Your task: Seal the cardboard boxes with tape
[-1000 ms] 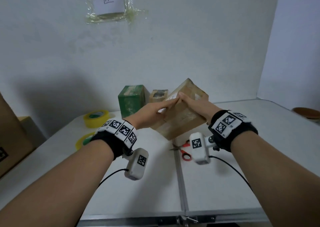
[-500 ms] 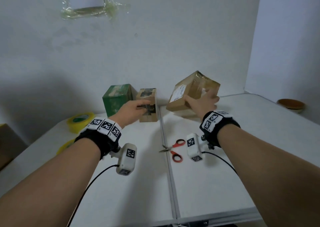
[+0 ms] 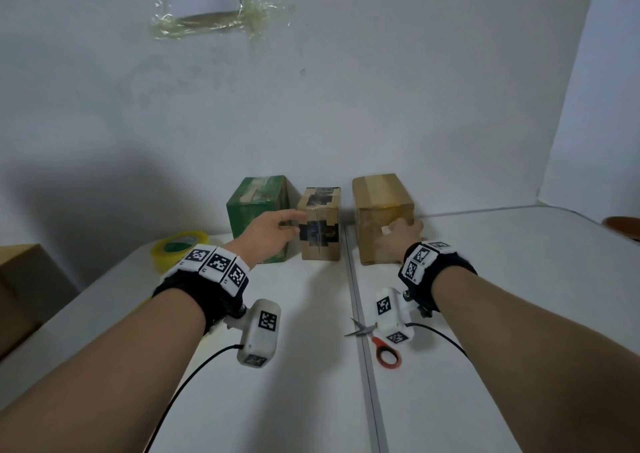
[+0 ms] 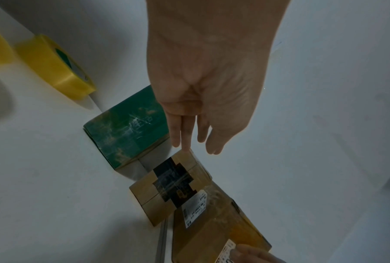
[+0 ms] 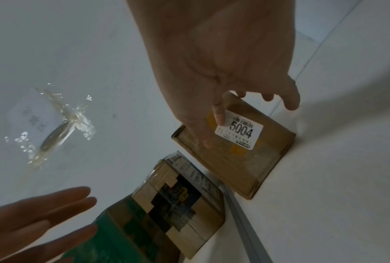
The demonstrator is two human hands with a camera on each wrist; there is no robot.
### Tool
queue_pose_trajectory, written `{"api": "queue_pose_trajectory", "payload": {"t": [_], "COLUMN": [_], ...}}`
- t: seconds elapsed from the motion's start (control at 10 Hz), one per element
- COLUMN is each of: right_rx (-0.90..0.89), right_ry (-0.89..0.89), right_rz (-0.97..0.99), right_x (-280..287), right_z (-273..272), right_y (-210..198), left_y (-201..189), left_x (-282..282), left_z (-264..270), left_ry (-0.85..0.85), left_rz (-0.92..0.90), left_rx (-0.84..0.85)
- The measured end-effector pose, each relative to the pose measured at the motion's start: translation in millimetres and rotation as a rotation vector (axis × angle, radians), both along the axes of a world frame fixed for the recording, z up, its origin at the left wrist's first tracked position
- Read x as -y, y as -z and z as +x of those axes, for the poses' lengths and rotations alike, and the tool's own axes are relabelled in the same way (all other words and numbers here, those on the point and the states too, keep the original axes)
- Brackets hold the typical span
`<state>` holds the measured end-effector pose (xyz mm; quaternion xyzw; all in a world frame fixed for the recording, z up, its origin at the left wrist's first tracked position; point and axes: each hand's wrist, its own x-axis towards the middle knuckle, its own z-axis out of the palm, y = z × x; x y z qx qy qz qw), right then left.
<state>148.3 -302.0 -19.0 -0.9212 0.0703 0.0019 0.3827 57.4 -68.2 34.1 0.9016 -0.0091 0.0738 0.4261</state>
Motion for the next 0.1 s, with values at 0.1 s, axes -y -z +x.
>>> {"api": "queue_pose_trajectory", "payload": {"t": [0.1], "right_rx": [0.053], "right_ry": [0.022], "right_rz": [-0.026], "right_x": [2.1], "right_z": [-3.6], "right_y": [-9.7], "left_y": [-0.2], "left_x": [3.5], "left_z": [4.7], "left_ry": [0.010], "left_rz": [0.020], "left_rx": [0.025]}}
